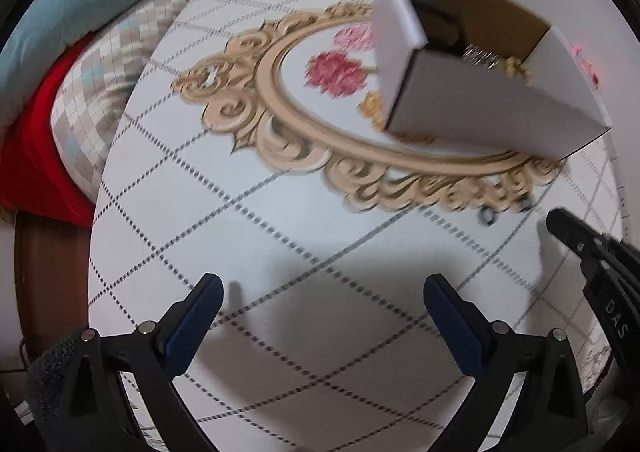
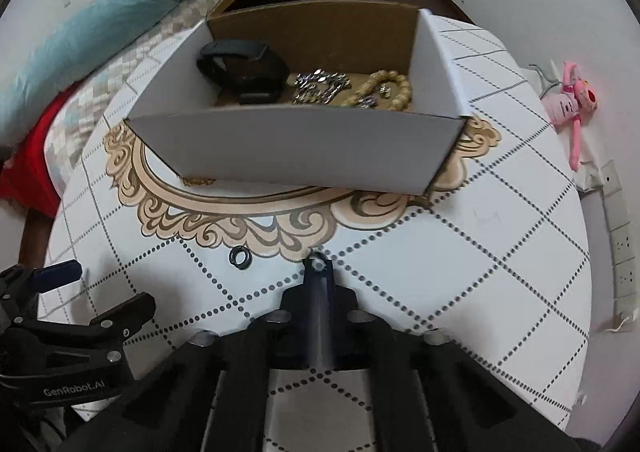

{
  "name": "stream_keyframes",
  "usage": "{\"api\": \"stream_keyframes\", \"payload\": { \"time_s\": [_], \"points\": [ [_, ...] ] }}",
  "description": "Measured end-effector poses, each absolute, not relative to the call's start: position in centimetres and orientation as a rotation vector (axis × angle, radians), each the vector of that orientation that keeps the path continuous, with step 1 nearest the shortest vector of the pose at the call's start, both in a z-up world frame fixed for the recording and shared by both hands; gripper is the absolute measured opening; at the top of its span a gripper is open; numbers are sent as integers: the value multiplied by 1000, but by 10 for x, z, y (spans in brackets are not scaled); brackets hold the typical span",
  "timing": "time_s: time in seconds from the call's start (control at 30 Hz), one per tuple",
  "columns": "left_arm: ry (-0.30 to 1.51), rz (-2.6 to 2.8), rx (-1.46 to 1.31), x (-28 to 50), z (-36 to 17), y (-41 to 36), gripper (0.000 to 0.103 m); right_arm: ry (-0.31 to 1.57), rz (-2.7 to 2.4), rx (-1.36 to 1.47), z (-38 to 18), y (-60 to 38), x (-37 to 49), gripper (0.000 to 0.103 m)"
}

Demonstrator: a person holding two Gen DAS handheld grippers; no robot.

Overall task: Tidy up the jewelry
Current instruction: 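Grasp a small black ring with the left tool while the right tool grasps the other ring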

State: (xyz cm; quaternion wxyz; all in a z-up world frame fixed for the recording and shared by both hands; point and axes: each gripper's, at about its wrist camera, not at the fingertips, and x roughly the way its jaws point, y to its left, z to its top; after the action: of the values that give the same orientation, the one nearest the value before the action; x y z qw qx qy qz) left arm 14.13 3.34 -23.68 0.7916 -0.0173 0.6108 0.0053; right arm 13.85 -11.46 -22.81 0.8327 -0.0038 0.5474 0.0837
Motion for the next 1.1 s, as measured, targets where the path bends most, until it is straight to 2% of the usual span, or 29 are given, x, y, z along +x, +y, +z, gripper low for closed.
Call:
{"api": "stream_keyframes", "payload": {
  "time_s": [0.27,0.33,0.4,0.47,0.6,0.63,0.7,0.87,0.9,0.97,1.0,1.03,1.1],
  "points": [
    [1239,-74,12,154,-226,-17,102,1165,135,146,-217,-163,132,0],
    [1218,-86,41,157,-226,-29,98,1167,116,175,-219,-175,131,0],
    [1209,-109,63,160,-228,-42,83,1171,87,193,-220,-184,131,0],
    [1208,-124,78,166,-236,-41,74,1168,72,208,-221,-193,129,0],
    [1199,-154,100,168,-240,-49,39,1167,41,228,-222,-205,129,0],
    [1193,-160,105,168,-239,-50,36,1167,36,230,-222,-206,129,0],
    [1185,-183,109,164,-235,-56,10,1166,26,240,-223,-210,130,1],
    [1173,-198,108,164,-236,-55,10,1161,22,253,-220,-213,131,1],
    [1172,-195,104,163,-235,-53,10,1160,23,255,-219,-212,131,3],
    [1168,-191,90,159,-233,-45,10,1156,42,267,-216,-211,132,16],
    [1166,-185,87,157,-232,-42,10,1148,59,273,-215,-209,132,34],
    [1164,-178,82,154,-232,-38,10,1143,77,278,-213,-206,132,47],
    [1164,-152,67,148,-230,-23,10,1132,119,268,-210,-196,132,48]
  ]
}}
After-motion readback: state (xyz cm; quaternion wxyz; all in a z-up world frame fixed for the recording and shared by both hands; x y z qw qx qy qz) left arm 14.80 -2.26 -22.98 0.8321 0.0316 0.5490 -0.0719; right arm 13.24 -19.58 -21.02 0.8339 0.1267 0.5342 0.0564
